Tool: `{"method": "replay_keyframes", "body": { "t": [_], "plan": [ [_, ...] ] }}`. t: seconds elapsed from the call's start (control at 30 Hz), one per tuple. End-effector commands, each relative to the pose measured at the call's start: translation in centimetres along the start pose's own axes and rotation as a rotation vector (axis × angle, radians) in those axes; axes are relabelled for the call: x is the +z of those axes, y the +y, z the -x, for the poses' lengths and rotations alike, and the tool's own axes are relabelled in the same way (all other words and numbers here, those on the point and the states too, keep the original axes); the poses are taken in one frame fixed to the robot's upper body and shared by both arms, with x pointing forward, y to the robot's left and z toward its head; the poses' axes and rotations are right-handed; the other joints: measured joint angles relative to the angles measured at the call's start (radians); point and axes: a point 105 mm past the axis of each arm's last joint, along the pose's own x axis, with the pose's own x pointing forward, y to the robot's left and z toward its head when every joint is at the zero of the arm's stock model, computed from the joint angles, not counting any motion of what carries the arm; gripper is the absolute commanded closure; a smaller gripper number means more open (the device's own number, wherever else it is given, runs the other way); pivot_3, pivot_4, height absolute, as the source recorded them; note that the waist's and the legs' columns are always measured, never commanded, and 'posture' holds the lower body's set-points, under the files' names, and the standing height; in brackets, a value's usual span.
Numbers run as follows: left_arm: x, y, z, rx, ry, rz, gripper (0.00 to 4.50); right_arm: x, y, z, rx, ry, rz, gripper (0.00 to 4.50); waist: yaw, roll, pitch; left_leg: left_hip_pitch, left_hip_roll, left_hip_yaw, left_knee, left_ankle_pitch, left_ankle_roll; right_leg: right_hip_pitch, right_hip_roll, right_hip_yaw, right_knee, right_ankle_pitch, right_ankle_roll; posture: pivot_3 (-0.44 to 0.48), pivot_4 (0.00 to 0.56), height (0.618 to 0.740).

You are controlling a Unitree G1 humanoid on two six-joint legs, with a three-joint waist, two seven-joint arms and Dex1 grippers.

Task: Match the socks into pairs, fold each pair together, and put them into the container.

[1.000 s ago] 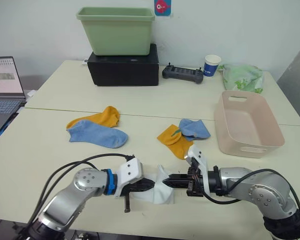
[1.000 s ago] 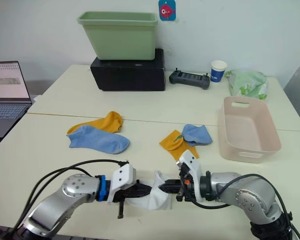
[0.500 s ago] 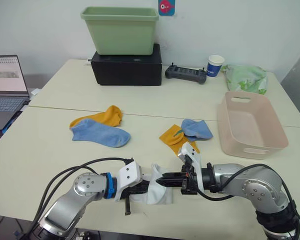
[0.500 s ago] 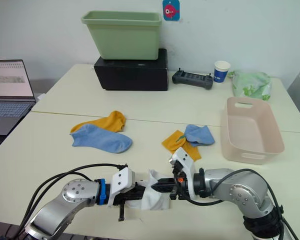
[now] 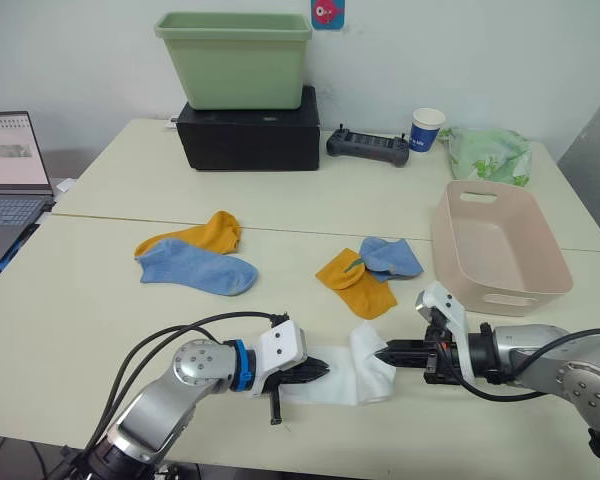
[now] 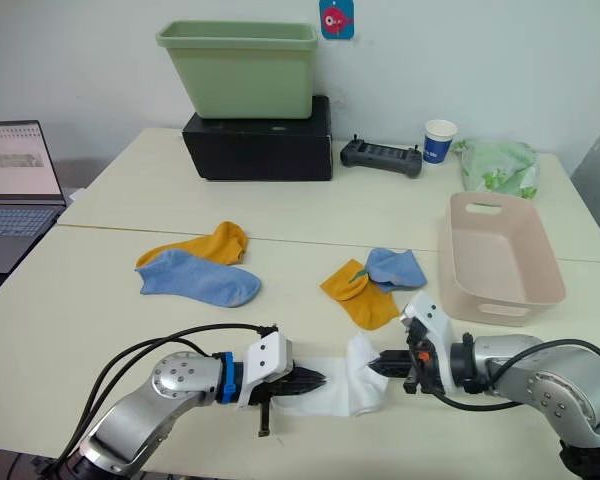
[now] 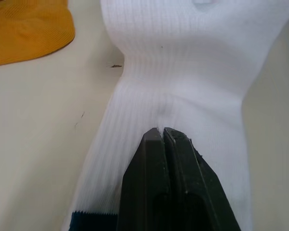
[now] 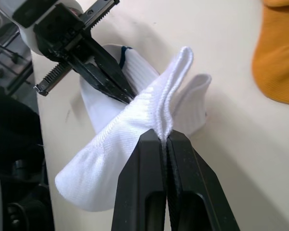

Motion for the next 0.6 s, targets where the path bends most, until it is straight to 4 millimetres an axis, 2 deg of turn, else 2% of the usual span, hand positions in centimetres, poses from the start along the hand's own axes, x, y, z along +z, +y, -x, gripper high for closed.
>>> {"method": "replay_keyframes", "body": {
  "t": [0.03, 0.17, 0.47, 0.6],
  "plan": [
    [0.3, 0.1, -0.4, -0.003, -0.011, -0.022, 4.45, 0.7, 0.1, 0.6, -0.011, -0.036, 0.061, 4.5, 0.001, 0.0, 0.0, 0.0, 0.0, 0.0, 0.0, 0.0, 0.0, 0.0, 0.0, 0.0, 0.0, 0.0, 0.0, 0.0, 0.15, 0.72],
    [1.2, -0.3, 0.8, -0.04, -0.023, -0.027, 4.45, 0.6, 0.5, 0.3, 0.007, -0.043, 0.065, 4.5, 0.0, 0.0, 0.0, 0.0, 0.0, 0.0, 0.0, 0.0, 0.0, 0.0, 0.0, 0.0, 0.0, 0.0, 0.0, 0.0, 0.15, 0.72],
    [3.9, -0.5, 2.7, -0.075, -0.097, 0.008, 4.45, 0.0, 0.1, 0.5, -0.007, -0.037, 0.056, 4.5, 0.001, -0.001, 0.0, -0.001, 0.0, 0.0, 0.0, 0.0, 0.0, 0.0, 0.0, 0.0, 0.0, 0.0, 0.0, 0.0, 0.15, 0.72],
    [3.7, -0.7, 2.7, -0.077, -0.116, 0.054, 4.45, -0.2, 0.0, 0.6, -0.011, -0.034, 0.055, 4.5, 0.001, -0.001, 0.0, -0.001, 0.0, 0.0, 0.0, 0.0, -0.001, 0.0, 0.0, 0.0, 0.0, 0.0, 0.0, 0.0, 0.15, 0.72]
  ]
}}
